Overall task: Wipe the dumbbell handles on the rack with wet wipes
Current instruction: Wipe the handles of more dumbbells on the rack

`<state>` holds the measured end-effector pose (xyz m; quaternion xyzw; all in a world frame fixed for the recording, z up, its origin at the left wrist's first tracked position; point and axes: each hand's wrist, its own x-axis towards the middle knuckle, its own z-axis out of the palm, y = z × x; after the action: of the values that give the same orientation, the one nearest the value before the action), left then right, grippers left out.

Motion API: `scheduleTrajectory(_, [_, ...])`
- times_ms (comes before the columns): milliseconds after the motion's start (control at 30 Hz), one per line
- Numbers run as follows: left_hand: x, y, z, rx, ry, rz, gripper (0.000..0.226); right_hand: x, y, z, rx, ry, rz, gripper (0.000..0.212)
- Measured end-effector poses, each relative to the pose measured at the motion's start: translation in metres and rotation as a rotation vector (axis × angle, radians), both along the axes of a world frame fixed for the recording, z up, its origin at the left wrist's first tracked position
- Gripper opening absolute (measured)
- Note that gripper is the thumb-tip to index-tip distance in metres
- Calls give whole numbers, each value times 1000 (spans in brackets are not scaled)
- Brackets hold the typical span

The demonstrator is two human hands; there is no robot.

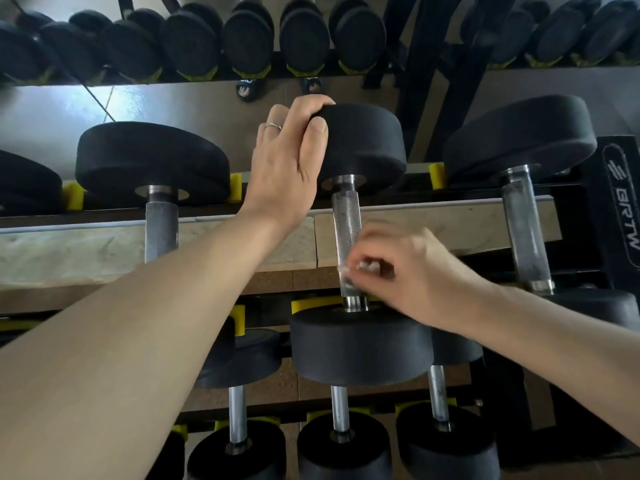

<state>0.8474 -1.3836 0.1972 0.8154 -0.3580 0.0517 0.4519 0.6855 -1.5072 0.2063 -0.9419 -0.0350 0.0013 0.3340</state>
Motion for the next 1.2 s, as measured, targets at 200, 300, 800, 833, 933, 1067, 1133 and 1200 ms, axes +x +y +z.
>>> scheduleTrajectory(200, [0, 0, 1, -6, -16, 4, 36, 23, -11, 6, 24, -116, -180, 11])
scheduleTrajectory(300, [0, -1, 0, -10, -29, 4, 36, 1, -4, 0, 65, -12, -82, 9])
scheduleTrajectory(800, [2, -1, -2, -10, -46, 6, 35, 11, -5, 3, 137, -63, -285, 7])
scheduleTrajectory(833, [2, -1, -3, -6, -43, 1, 35, 6, 0, 1, 131, -35, -242, 7])
scheduleTrajectory(933, [3, -2, -4, -17, -41, 12, 36, -4, 2, 0, 126, 56, -116, 6])
scheduleTrajectory(1067, [2, -2, -3, -19, -56, 6, 37, 7, -5, -2, 161, -115, -332, 6])
scheduleTrajectory(1133, [3, -3, -4, -14, -41, 6, 38, -6, 1, -9, 159, -80, -296, 6])
scheduleTrajectory(1200, [3, -3, -5, -20, -37, 14, 38, -17, 3, -10, 147, -49, -223, 8])
